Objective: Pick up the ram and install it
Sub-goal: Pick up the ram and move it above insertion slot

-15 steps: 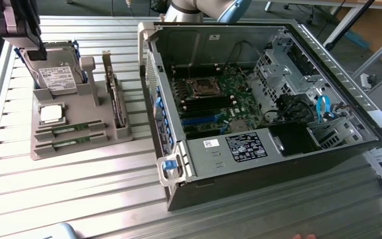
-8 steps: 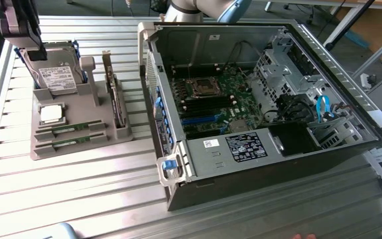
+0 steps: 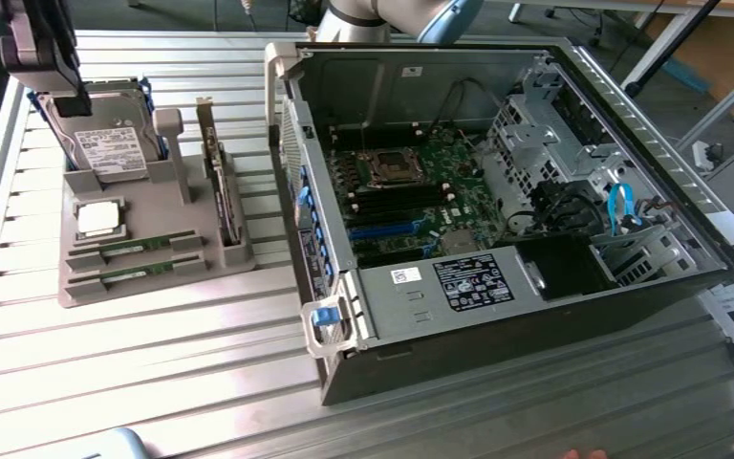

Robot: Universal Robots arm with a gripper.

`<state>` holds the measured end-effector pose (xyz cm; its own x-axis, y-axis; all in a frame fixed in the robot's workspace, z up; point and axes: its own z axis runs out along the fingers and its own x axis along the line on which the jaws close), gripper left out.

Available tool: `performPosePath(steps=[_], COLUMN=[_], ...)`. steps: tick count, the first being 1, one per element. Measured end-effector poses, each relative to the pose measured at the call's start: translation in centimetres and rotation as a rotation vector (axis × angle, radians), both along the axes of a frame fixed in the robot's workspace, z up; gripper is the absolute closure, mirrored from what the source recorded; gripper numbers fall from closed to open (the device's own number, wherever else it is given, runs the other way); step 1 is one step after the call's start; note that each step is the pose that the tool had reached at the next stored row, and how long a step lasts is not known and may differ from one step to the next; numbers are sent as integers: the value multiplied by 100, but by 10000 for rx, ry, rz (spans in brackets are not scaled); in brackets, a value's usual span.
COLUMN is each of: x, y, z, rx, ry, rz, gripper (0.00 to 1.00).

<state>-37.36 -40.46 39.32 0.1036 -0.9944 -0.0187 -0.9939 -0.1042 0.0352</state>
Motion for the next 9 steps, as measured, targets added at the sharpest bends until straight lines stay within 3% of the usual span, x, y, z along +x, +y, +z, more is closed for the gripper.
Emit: performPosePath(steps=[9], x=[-2], y=[0], z=[0], rx=[0], ry=[-79], rz=[9], gripper=[89])
